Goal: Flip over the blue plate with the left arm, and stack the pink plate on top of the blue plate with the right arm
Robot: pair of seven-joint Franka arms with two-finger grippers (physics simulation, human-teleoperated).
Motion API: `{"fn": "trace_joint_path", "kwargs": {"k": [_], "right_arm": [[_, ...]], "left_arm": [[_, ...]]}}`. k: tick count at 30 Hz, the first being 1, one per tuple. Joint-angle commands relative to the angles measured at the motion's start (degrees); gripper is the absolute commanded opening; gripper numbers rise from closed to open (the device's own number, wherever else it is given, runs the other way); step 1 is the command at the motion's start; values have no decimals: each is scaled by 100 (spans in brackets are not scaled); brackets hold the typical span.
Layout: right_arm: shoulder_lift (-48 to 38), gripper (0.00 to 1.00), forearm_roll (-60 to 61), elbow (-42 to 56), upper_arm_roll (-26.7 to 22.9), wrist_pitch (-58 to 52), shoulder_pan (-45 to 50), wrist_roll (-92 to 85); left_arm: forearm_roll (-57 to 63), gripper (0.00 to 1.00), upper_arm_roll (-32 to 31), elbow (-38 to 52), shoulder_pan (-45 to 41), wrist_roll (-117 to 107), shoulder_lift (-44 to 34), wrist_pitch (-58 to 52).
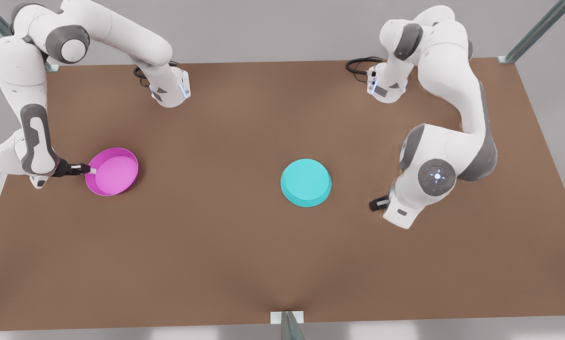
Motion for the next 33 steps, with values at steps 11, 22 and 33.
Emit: {"fn": "trace_joint_path", "kwargs": {"k": [11,22,33], "right_arm": [[1,36,-9,0,0,1,-2,-26],[54,36,-9,-9,0,1,-2,-18],[71,22,-9,-9,0,-8,-2,-26]], "left_arm": [[-228,100,455,-2160,217,2281,-2248,-402],[-228,100,455,-2142,217,2220,-2178,-455],[-228,100,464,-2142,217,2229,-2178,-464]]}}
